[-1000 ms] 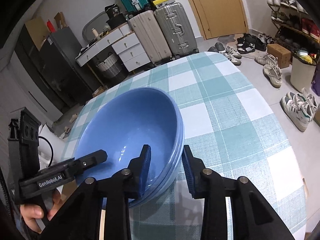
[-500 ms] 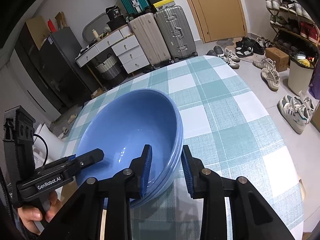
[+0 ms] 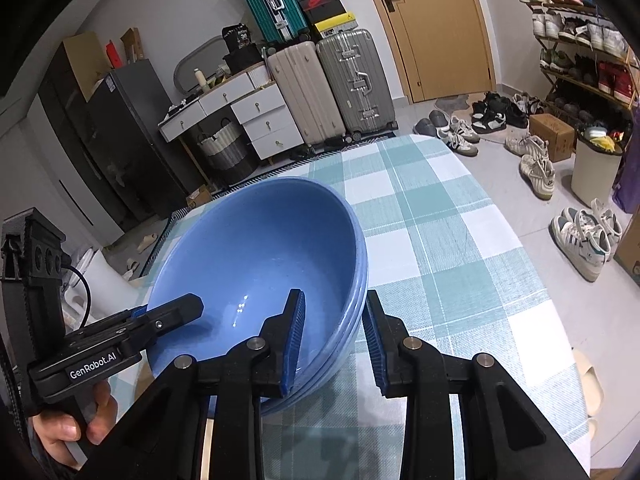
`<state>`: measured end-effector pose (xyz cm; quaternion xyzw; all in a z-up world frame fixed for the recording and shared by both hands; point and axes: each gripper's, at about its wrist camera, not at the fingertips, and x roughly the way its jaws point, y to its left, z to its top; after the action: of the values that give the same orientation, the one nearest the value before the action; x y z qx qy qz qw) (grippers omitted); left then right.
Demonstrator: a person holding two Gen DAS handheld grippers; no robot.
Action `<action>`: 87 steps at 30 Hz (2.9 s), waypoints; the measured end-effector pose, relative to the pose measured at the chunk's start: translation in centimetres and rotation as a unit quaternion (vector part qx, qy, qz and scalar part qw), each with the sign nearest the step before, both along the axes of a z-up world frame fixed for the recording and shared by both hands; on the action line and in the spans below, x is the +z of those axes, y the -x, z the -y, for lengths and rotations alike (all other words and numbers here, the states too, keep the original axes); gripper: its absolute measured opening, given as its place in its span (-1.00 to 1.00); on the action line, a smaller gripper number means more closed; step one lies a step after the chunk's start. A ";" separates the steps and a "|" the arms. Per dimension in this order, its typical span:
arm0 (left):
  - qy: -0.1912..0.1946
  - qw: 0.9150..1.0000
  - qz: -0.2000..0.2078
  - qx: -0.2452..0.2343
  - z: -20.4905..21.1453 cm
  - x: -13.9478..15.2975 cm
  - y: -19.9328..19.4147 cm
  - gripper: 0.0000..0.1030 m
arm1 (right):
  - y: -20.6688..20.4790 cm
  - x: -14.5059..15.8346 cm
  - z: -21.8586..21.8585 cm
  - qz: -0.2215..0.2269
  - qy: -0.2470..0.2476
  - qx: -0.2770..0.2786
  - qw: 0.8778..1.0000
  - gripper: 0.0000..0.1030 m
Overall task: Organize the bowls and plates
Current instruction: 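Lift the bowl stack and carry it over the cream plate stack, then lower the bowl stack onto the cream plates and open both grippers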
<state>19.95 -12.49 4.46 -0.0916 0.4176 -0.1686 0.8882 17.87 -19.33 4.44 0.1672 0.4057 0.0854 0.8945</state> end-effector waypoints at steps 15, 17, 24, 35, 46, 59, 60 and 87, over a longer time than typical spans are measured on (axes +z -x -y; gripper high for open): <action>-0.002 0.999 0.037 0.015 -2.7 5.9 7.3 -0.40 | 3.6 4.9 -3.0 0.030 0.014 0.021 0.999 -0.41; -0.003 0.999 0.040 0.020 -3.5 6.4 8.5 -0.40 | 4.0 5.2 -3.8 0.031 0.014 0.026 0.999 -0.41; -0.008 0.998 0.045 0.036 -5.8 7.5 11.4 -0.40 | 4.8 5.6 -6.0 0.035 0.013 0.043 0.998 -0.41; -0.016 0.997 0.046 0.059 -9.2 7.6 14.3 -0.40 | 5.4 5.4 -9.4 0.037 0.014 0.070 0.997 -0.41; -0.022 0.996 0.039 0.080 -11.7 6.1 15.2 -0.40 | 5.6 3.8 -12.3 0.028 0.014 0.092 0.995 -0.41; -0.028 0.995 0.020 0.094 -13.4 3.0 14.0 -0.40 | 4.9 1.9 -14.3 0.011 0.021 0.107 0.994 -0.41; -0.028 0.995 0.019 0.095 -13.4 2.8 13.9 -0.40 | 4.8 1.7 -14.4 0.010 0.021 0.108 0.994 -0.41; -0.040 0.995 0.010 0.086 -12.8 -0.9 10.4 -0.40 | 3.8 -0.4 -13.3 -0.007 0.025 0.104 0.994 -0.38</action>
<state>9.54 0.34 3.57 -0.0898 0.4053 -0.0758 0.9066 14.04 -6.02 4.04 0.1021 0.4293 0.1665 0.8818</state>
